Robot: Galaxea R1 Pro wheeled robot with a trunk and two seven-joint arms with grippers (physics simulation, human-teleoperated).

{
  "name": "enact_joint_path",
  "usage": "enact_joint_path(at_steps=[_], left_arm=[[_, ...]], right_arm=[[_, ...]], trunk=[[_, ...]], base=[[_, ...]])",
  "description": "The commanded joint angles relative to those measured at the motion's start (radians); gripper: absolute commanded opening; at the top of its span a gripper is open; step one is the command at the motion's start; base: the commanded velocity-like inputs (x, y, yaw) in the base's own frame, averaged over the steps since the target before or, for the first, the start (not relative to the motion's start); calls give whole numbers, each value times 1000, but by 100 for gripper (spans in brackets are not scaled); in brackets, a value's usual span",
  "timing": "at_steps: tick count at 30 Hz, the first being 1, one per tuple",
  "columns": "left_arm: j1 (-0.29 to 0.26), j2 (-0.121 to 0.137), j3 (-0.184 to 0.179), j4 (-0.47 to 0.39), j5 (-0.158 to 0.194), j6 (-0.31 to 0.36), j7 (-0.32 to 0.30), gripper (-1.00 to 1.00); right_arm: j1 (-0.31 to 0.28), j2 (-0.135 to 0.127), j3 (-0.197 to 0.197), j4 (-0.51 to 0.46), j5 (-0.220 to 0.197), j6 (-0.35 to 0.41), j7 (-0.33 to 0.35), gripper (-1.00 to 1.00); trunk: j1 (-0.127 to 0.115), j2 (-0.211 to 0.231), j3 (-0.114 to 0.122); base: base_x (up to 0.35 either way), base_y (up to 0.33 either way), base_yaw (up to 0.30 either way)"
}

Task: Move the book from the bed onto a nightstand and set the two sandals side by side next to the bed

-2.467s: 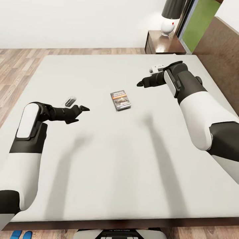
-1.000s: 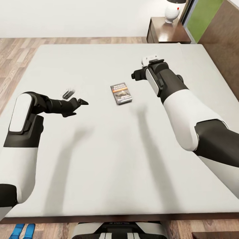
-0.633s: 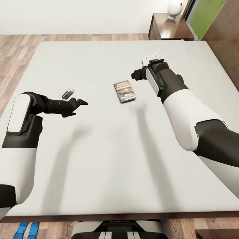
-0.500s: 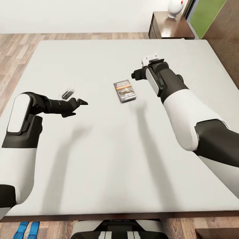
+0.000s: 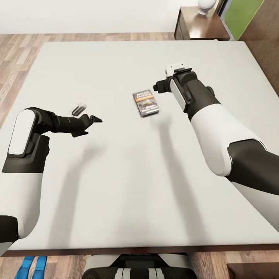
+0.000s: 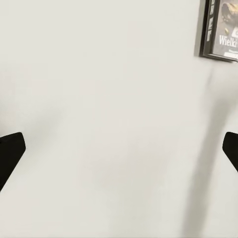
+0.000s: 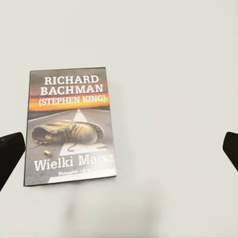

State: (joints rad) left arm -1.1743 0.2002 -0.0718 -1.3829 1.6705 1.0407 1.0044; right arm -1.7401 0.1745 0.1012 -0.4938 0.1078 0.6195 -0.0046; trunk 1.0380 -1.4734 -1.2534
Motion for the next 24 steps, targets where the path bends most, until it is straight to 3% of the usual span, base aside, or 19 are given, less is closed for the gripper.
enact_joint_path(at_steps=[1,17,24], left_arm=[[-1,1,-1,-1,9,1,10,100],[-1,1,0,-1,15,1,11,100],[0,1,-4,-14,14,-5,8,100]], right_arm=[[-1,0,3,-1,7,6,0,100],[-14,0,4,-20,11,6,-5,100],[-14,0,4,-41,12,7,-5,100]], trunk=[[0,0,-2],[0,0,-17],[0,0,-18]], base=[[0,0,5],[0,0,44],[0,0,162]])
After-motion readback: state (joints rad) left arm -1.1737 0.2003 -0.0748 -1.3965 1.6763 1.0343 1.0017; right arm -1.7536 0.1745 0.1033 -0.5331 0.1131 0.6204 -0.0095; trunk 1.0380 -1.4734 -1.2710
